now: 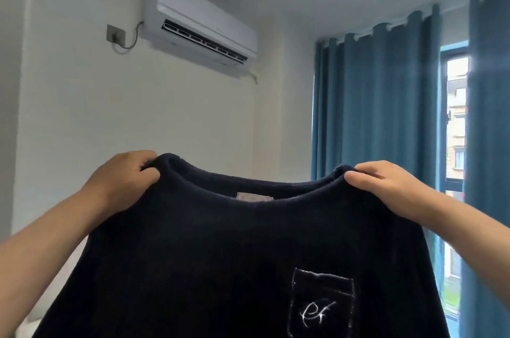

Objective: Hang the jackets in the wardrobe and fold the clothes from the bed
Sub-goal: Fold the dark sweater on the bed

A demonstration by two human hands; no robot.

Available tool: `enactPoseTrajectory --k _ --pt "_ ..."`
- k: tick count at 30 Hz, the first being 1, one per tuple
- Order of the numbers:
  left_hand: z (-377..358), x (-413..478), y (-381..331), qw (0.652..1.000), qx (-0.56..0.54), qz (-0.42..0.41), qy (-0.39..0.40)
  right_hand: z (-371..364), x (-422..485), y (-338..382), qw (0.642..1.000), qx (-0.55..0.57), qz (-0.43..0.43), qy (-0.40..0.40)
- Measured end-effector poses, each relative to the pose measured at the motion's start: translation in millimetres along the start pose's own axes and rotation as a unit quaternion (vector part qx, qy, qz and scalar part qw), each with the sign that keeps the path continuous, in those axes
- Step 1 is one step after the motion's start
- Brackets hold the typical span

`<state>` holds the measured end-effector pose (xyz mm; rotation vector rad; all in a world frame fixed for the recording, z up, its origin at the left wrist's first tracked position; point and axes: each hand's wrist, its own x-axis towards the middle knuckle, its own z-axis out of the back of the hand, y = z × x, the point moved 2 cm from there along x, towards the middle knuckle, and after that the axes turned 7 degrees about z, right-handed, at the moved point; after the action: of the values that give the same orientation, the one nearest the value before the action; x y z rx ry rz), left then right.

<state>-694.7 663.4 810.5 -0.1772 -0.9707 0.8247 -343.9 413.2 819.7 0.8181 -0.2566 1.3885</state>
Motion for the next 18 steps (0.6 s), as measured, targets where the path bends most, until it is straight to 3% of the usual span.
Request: enactPoseTrajectory --k 6,12,18 --pt "15 -40 10 0.996 -0.035 0.016 0.084 -18 -8 -4 0.998 -0.052 0.027 -0.005" --pt "-13 -92 41 0.985 -0.018 0.071 0.158 -71 -22 -30 0.996 -0.024 0.028 0.075" --pt "-92 -142 125 0.962 0.022 0.161 0.219 -188 -38 -76 0.980 0.000 -0.034 0.194"
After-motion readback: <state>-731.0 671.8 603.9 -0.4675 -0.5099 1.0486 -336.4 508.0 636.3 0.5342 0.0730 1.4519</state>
